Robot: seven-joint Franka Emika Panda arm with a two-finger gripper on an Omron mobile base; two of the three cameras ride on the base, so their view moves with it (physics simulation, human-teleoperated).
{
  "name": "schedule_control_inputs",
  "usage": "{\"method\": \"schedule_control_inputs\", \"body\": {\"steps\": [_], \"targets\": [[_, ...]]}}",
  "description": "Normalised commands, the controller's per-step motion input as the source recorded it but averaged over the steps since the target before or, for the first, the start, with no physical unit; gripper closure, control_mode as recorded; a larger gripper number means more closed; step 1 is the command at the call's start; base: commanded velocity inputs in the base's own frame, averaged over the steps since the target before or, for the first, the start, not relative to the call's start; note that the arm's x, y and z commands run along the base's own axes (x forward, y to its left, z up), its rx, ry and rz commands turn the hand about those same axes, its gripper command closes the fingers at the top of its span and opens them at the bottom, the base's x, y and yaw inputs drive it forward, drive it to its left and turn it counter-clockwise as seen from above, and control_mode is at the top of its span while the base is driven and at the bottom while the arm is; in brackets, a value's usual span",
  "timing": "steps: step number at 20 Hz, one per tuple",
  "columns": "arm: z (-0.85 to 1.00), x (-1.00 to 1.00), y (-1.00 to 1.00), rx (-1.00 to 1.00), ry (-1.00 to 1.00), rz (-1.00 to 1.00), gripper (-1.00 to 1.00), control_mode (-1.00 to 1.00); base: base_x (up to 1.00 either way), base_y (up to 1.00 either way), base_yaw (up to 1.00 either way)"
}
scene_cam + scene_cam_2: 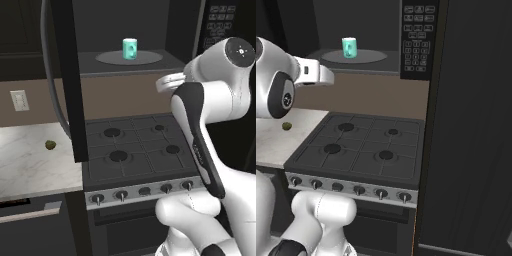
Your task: Pick the mug from the counter and place it inside the microwave. Then close the microwave.
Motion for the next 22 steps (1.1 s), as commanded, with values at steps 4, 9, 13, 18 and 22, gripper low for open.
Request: {"method": "schedule_control_inputs", "body": {"steps": [4, 9, 13, 18, 22], "targets": [[0.0, -0.47, 0.0, 0.0, 0.0, 0.0, -1.0, -1.0, 0.0, 0.0, 0.0], [0.0, -0.54, 0.0, 0.0, 0.0, 0.0, -1.0, -1.0, 0.0, 0.0, 0.0], [0.0, -0.56, 0.0, 0.0, -0.01, 0.0, -1.0, -1.0, 0.0, 0.0, 0.0], [0.0, -0.37, 0.03, 0.0, -0.09, -0.02, -1.0, -1.0, 0.0, 0.0, 0.0], [0.0, -0.4, 0.01, 0.0, -0.09, -0.01, -1.0, -1.0, 0.0, 0.0, 0.0]]}}
